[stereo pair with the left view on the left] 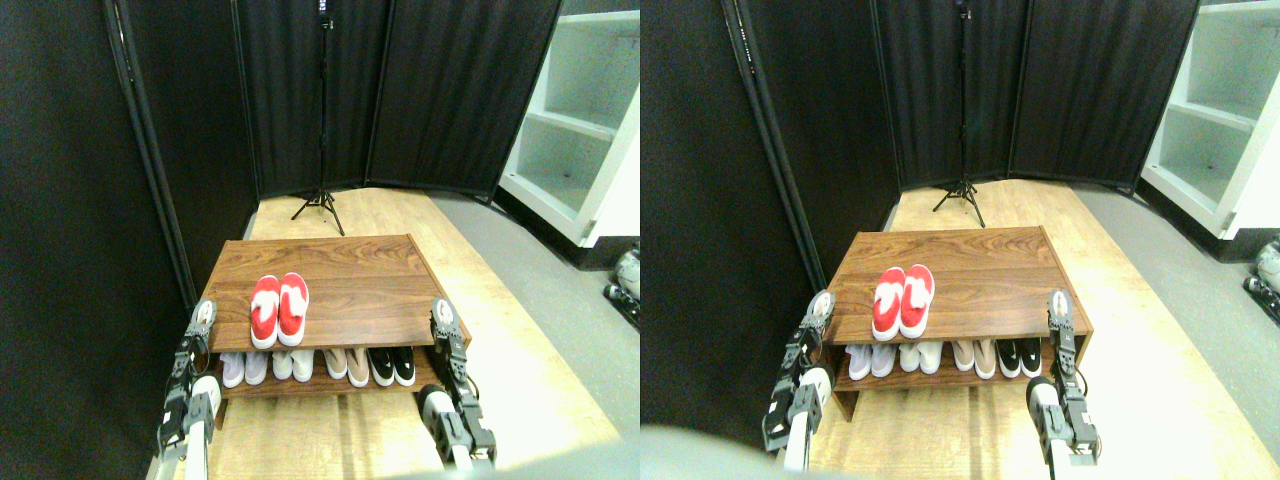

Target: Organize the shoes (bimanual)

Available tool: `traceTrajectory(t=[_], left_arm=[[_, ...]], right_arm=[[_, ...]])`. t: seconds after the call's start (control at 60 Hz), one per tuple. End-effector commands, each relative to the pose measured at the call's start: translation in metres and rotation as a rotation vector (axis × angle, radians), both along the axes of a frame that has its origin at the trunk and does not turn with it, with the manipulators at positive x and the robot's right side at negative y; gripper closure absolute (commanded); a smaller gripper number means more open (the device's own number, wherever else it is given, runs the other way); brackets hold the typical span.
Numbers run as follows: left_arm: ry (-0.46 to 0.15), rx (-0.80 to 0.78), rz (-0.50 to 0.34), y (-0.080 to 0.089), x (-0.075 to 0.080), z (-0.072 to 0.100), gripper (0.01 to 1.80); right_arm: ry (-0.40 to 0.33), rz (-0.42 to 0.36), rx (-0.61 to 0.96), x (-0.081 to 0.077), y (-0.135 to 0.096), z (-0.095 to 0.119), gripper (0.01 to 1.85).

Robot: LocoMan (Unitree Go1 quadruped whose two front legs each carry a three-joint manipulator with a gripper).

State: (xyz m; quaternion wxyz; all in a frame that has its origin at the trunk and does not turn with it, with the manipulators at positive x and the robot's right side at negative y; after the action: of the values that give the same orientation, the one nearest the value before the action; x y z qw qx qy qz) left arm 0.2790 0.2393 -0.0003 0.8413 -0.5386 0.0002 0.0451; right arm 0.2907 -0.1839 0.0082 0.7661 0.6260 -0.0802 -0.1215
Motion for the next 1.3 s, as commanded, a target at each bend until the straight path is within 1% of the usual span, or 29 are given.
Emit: traceTrajectory(t=[0.017,0.1,0.133,0.167,0.217,0.283,0.383,0.533,0.567,0.617,0.683,0.783,1.067,1.2,1.3], left_arm=[[-0.056,0.032,0.012,-0.008,-0.011,0.01,1.8],[-0.092,0.031,0.003,-0.012,-0.027,0.01,1.8],[-0.11,0.043,0.019,-0.013,-0.035,0.009,1.8],[-0.11,0.045,0.018,-0.013,-0.037,0.009,1.8],[-0.1,0.042,0.03,-0.016,-0.05,0.01,1.8],[-0.083,0.023,0.044,-0.02,-0.063,0.01,1.8],[-0.086,0.003,0.05,-0.023,-0.07,0.01,1.8],[-0.106,-0.035,0.048,-0.028,-0.072,0.005,1.8],[-0.099,-0.033,0.046,-0.029,-0.073,0.004,1.8],[-0.096,-0.051,0.051,-0.03,-0.073,0.002,1.8],[-0.078,-0.053,0.047,-0.032,-0.073,0.0,1.8],[-0.061,-0.043,0.046,-0.031,-0.072,-0.001,1.8],[-0.068,-0.057,0.048,-0.031,-0.066,-0.005,1.8],[-0.073,-0.049,0.03,-0.03,-0.064,-0.006,1.8],[-0.08,-0.055,0.04,-0.03,-0.063,-0.006,1.8]], right_arm=[[-0.031,0.022,-0.002,0.002,0.005,0.005,1.85],[-0.018,0.017,0.008,0.0,0.006,0.007,1.85],[-0.012,0.017,-0.003,-0.001,0.007,0.008,1.85],[-0.013,0.018,-0.001,-0.001,0.007,0.007,1.85],[-0.013,0.018,0.018,-0.001,0.008,0.007,1.85],[-0.009,0.022,0.006,-0.001,0.01,0.008,1.85],[-0.011,0.025,0.001,-0.001,0.011,0.008,1.85],[-0.018,0.04,-0.007,0.001,0.013,0.008,1.85],[-0.015,0.042,-0.025,0.001,0.014,0.008,1.85],[-0.011,0.041,-0.021,0.001,0.014,0.008,1.85],[-0.012,0.043,-0.015,0.001,0.014,0.008,1.85],[-0.012,0.039,-0.011,0.001,0.014,0.009,1.85],[-0.013,0.034,-0.024,-0.002,0.012,0.009,1.85],[-0.016,0.044,-0.024,-0.002,0.01,0.009,1.85],[-0.018,0.042,-0.036,-0.005,0.011,0.012,1.85]])
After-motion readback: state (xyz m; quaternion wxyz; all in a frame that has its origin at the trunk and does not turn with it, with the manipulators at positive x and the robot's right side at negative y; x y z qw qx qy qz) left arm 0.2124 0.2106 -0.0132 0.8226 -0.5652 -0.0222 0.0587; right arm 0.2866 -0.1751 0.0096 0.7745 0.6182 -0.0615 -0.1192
